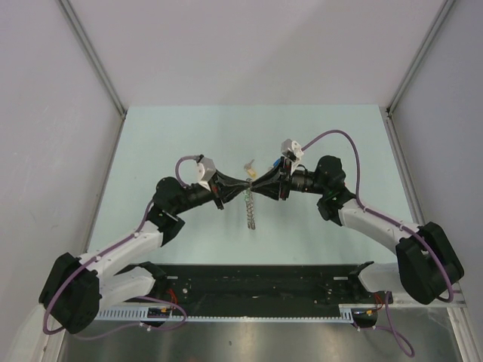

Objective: Put the keys on the keyring

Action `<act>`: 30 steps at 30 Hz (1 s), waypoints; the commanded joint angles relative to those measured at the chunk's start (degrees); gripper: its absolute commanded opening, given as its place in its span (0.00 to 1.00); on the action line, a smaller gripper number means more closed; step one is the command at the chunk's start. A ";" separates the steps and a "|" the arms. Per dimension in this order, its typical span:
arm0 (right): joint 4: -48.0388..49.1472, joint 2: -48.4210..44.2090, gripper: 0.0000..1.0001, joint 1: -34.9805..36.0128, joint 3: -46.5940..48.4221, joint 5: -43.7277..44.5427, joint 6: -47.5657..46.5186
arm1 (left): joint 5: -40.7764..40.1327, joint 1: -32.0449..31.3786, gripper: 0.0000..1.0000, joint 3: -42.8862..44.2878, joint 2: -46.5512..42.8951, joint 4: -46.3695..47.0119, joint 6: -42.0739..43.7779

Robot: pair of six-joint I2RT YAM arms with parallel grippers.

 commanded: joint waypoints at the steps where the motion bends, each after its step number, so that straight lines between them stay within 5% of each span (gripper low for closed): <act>1: 4.53 0.65 0.27 -0.19 1.21 -2.43 0.59 | 1.67 -0.91 0.00 1.61 0.11 4.18 -0.68; 5: 6.46 1.44 0.22 -0.11 1.21 -4.01 1.29 | 1.93 -1.27 0.00 1.79 0.46 4.18 -0.68; 9: 6.55 1.18 0.00 -0.19 1.21 -4.98 1.12 | 1.41 -1.44 0.00 1.88 0.37 4.18 -0.76; 11: 5.06 0.83 0.00 -0.28 1.30 -4.72 0.16 | -0.08 -1.44 0.12 1.88 -0.24 2.00 -0.24; 15: -7.48 -2.68 0.00 -0.02 4.19 -0.51 -7.30 | -5.88 -1.44 0.63 4.33 -4.19 -9.33 3.62; 18: -18.83 -5.32 0.00 1.12 6.57 5.02 -13.46 | -9.92 -1.44 0.83 4.95 -7.62 -17.59 5.04; 30: -35.69 -7.26 0.00 4.81 12.45 13.93 -24.43 | -10.46 -1.53 0.88 6.53 -10.08 -29.54 4.15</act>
